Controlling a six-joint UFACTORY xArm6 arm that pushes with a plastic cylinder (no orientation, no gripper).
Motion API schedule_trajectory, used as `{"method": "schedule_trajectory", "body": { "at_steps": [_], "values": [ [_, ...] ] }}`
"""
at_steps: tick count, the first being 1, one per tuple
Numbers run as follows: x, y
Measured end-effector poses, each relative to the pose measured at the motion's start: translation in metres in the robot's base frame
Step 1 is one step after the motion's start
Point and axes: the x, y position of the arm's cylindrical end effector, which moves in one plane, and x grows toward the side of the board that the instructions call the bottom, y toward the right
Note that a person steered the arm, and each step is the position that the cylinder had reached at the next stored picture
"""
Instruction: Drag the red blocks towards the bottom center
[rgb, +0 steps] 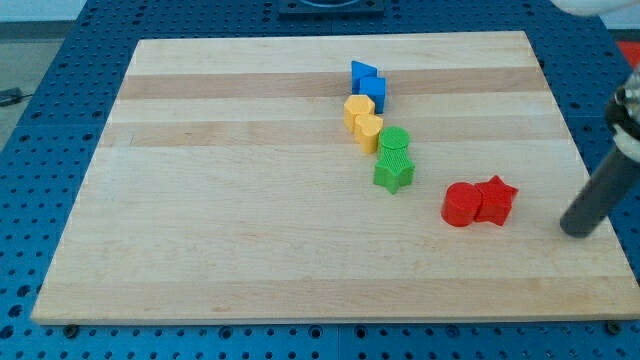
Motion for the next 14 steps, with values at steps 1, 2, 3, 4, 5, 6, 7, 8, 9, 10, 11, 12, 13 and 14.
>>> {"method": "schedule_trajectory", "body": {
  "at_steps": [1, 2, 3, 4, 5, 6, 7, 8, 9, 10, 11, 12, 13, 14],
  "values": [
    [-0.033, -0.004],
    [-0.036, -0.031],
    [-0.027, -0.06],
    [-0.026, -0.097],
    [-0.028, -0.136],
    [-0.028, -0.164],
    [-0.028, -0.178],
    [-0.028, -0.195],
    [-0.032, -0.183],
    [-0.032, -0.154],
    [-0.032, -0.119],
    [-0.022, -0.093],
    [0.006, -0.108],
    [0.006, -0.151]
  ]
}}
